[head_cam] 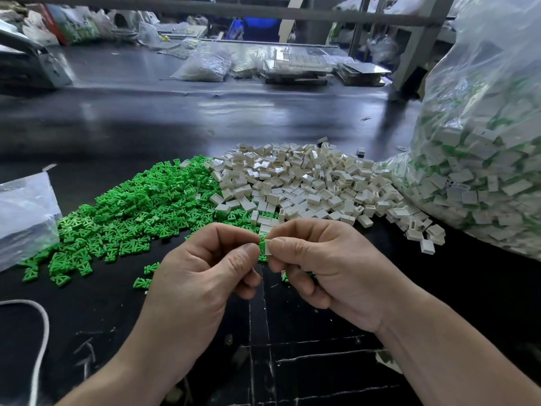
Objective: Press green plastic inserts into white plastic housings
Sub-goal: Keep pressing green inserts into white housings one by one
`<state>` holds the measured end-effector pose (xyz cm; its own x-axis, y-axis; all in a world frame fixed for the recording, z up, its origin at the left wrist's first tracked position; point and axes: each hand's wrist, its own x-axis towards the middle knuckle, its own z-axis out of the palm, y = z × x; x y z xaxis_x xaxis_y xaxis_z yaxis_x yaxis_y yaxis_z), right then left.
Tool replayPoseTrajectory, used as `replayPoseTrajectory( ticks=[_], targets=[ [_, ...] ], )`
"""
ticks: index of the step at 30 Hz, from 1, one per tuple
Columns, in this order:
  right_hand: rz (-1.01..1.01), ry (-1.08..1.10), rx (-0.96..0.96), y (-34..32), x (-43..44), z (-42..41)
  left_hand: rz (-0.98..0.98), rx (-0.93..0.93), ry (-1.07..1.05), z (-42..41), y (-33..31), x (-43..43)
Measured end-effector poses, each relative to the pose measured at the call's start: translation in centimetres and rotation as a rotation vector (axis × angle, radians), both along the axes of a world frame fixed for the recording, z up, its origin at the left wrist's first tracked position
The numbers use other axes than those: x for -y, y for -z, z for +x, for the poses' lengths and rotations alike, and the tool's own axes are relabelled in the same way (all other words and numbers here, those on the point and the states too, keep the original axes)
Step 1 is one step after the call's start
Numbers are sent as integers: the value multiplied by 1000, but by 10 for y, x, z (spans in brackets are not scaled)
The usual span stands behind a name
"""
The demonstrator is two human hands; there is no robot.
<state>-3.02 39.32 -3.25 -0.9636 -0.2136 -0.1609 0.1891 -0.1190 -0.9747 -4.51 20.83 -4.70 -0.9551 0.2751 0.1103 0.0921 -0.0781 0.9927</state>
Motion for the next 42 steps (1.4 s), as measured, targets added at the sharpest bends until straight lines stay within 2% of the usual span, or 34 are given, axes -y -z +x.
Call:
replayPoseTrajectory(
  ticks=[5,8,12,16,25,34,42],
  targets=[
    [6,3,-9,0,0,0,-4,-33,28,1,-1,1],
    [8,-26,-18,0,3,2,149,123,95,-2,-3,2],
    [-67,-58,2,1,8,4,352,313,297,-1,-6,0],
    [-93,-102,43,0,7,7,451,429,320,1,-8,-1],
    [-164,-96,30,-5,11,9,587,363,359,5,-8,-6],
    [-185,-62,50,-9,17,13,609,324,322,7,-9,-10],
    [-89,-34,5,-6,22,16,559,358,297,7,-8,-7]
  ],
)
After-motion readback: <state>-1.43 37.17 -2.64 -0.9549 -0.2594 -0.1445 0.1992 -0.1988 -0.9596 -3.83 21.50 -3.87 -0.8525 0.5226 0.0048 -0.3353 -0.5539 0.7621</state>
